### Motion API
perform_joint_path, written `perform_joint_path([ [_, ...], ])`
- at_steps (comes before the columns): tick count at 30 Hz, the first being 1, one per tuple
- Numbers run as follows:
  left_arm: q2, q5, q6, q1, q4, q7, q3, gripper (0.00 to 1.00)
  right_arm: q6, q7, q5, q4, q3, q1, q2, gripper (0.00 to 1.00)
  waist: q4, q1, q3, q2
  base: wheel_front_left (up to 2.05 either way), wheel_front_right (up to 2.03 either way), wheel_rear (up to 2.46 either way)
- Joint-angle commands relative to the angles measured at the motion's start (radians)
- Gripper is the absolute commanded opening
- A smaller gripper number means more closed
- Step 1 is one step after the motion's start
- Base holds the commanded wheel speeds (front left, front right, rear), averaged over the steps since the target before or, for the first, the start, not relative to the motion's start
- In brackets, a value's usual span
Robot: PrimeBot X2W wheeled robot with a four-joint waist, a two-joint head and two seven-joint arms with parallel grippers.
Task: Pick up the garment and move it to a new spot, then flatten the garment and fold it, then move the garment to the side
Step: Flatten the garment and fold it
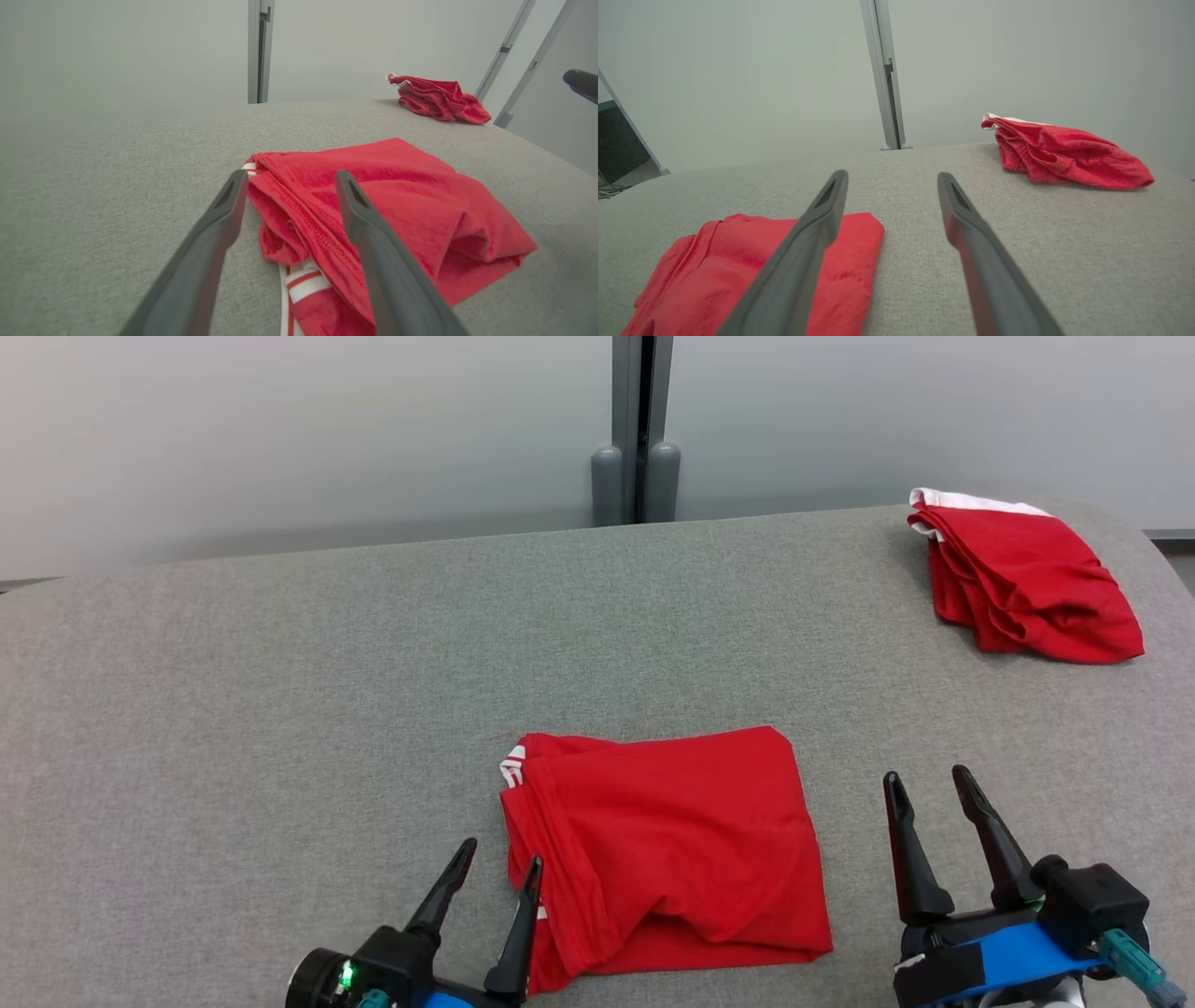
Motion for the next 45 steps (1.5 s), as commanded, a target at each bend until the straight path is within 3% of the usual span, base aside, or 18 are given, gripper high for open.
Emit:
perform_joint_path([
  [1, 0.011, -0.015, -0.001, -0.018, 0.014, -0.004, -0.01, 1.0, 0.0, -0.005, -0.003, 0.004, 0.0, -0.014, 0.001, 1.0, -0.004, 0.0, 0.006, 0.0, 0.0, 0.0, 0.0],
  [11, 0.05, -0.146, -0.001, -0.057, 0.142, -0.004, -0.169, 1.0, 0.0, -0.005, 0.007, 0.012, -0.004, -0.023, 0.002, 1.0, -0.015, 0.0, 0.038, 0.0, 0.0, 0.0, 0.0],
  [25, 0.085, -0.253, -0.001, -0.091, 0.172, -0.004, -0.335, 1.0, 0.0, -0.005, 0.018, 0.017, -0.009, -0.034, 0.003, 1.0, -0.022, 0.0, 0.06, 0.0, 0.0, 0.0, 0.0],
  [26, 0.087, -0.26, -0.001, -0.096, 0.176, -0.004, -0.339, 0.46, 0.0, -0.005, 0.018, 0.017, -0.008, -0.035, 0.003, 1.0, -0.022, 0.0, 0.061, 0.0, 0.0, 0.0, 0.0],
  [27, 0.089, -0.266, -0.001, -0.102, 0.182, -0.004, -0.339, 0.3, 0.0, -0.005, 0.018, 0.017, -0.007, -0.037, 0.003, 1.0, -0.022, 0.0, 0.063, 0.0, 0.0, 0.0, 0.0],
  [28, 0.091, -0.267, -0.001, -0.108, 0.187, -0.004, -0.333, 0.0, 0.0, -0.005, 0.018, 0.016, -0.006, -0.037, 0.003, 1.0, -0.022, 0.0, 0.064, 0.0, 0.0, 0.0, 0.0],
  [37, 0.116, -0.258, 0.016, -0.119, 0.149, -0.004, -0.257, 0.0, 0.0, -0.005, 0.014, 0.02, -0.017, -0.033, 0.003, 1.0, -0.017, 0.0, 0.066, 0.0, 0.0, 0.0, 0.0],
  [45, 0.121, -0.257, 0.025, -0.074, 0.148, -0.004, -0.259, 0.0, 0.0, -0.005, 0.018, 0.034, -0.021, -0.026, 0.003, 1.0, -0.02, 0.0, 0.055, 0.0, 0.0, 0.0, 0.0],
])
